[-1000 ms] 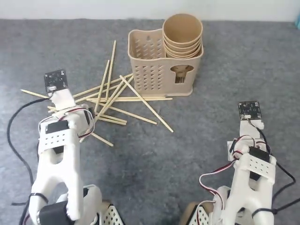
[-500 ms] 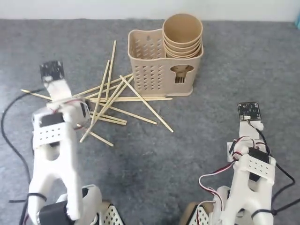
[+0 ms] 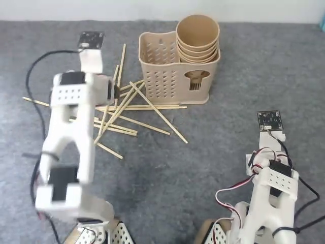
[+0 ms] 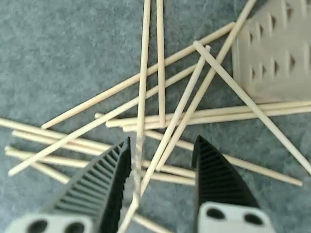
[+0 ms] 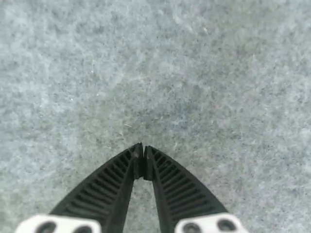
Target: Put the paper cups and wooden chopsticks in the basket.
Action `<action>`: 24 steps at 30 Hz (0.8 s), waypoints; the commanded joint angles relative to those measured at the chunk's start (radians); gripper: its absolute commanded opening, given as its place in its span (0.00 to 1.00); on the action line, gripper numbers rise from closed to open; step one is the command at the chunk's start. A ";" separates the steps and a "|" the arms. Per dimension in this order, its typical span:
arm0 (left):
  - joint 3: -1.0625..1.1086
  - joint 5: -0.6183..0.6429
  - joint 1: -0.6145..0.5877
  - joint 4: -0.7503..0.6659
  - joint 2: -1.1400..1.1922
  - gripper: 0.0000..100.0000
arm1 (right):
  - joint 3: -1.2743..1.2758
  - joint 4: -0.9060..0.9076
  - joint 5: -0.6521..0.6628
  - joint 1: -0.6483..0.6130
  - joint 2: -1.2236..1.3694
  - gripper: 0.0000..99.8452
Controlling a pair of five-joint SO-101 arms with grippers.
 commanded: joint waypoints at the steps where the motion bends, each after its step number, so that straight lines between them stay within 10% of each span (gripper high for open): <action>1: -0.197 -0.049 0.002 0.005 0.212 0.19 | -0.009 0.010 0.018 -0.005 -0.030 0.01; 24: -0.503 -0.149 -0.017 0.130 0.549 0.03 | -0.009 0.010 0.020 -0.007 -0.030 0.01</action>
